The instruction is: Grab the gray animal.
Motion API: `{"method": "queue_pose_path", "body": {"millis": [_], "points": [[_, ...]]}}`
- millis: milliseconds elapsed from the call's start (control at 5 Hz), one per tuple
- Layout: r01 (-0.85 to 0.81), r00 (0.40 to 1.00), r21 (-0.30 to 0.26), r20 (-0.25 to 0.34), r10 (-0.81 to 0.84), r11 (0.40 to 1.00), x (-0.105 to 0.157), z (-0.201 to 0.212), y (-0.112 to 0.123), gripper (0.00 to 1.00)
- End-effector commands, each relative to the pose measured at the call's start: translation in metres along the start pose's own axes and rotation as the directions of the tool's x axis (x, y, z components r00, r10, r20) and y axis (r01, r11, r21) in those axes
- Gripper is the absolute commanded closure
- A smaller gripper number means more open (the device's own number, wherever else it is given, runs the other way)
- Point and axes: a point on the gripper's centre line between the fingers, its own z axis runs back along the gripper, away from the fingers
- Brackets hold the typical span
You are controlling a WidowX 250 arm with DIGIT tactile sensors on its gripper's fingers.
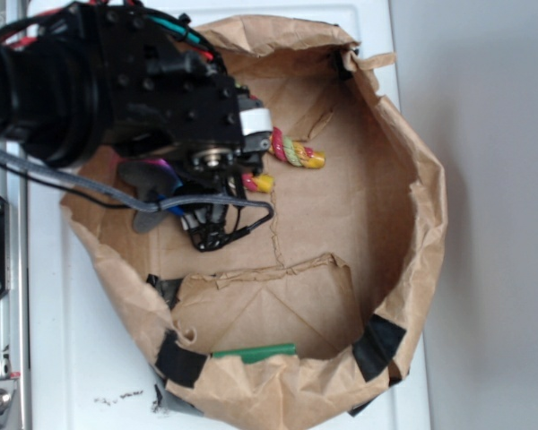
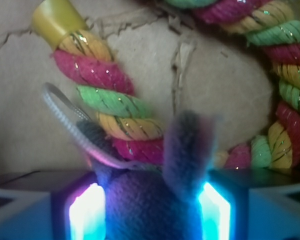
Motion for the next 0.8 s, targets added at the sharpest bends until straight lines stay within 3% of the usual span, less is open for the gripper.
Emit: {"method": "queue_pose_path", "body": {"millis": [0, 200, 400, 600], "points": [[0.018, 1.0, -0.021, 0.005, -0.018, 1.0, 0.011, 0.007, -0.007, 1.0], [0.035, 0.999, -0.064, 0.005, -0.035, 0.997, 0.007, 0.033, -0.002, 1.0], [0.054, 0.998, -0.19, 0.022, -0.051, 0.98, 0.004, 0.082, 0.007, 1.0], [0.07, 0.997, -0.234, 0.052, -0.06, 0.97, 0.001, 0.12, 0.015, 1.0]]}}
